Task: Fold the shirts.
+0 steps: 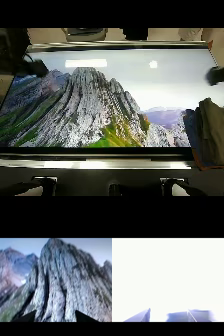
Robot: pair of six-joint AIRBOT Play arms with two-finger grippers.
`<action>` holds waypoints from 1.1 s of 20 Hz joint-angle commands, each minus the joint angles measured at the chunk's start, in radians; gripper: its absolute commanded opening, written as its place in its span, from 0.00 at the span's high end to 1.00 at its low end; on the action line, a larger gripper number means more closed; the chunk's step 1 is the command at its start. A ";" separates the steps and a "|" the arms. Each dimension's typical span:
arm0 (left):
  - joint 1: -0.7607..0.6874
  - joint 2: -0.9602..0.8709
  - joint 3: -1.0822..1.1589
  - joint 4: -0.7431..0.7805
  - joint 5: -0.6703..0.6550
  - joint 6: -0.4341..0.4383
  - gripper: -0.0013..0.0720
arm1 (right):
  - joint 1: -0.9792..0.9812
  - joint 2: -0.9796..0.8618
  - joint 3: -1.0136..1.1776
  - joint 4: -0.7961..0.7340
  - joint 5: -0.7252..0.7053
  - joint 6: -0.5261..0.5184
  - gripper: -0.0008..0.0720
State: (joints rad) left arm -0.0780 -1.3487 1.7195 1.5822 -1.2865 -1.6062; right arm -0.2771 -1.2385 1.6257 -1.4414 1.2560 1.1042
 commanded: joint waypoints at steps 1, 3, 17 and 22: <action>-0.017 -0.018 -0.201 0.105 -0.204 -0.079 0.10 | 0.216 -0.114 -0.063 0.033 0.256 0.037 0.25; -0.017 0.024 -0.359 0.039 -0.148 -0.089 0.10 | 0.256 -0.144 -0.108 0.032 0.280 0.037 0.25; -0.017 0.040 -0.408 -0.046 -0.039 -0.105 0.10 | 0.269 -0.146 -0.126 -0.003 0.298 0.037 0.24; -0.017 0.040 -0.409 -0.046 -0.039 -0.104 0.10 | 0.269 -0.146 -0.126 -0.003 0.298 0.037 0.24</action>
State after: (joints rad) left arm -0.0952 -1.3083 1.3113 1.5368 -1.3273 -1.7100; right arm -0.0082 -1.3842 1.5002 -1.4437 1.5528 1.1412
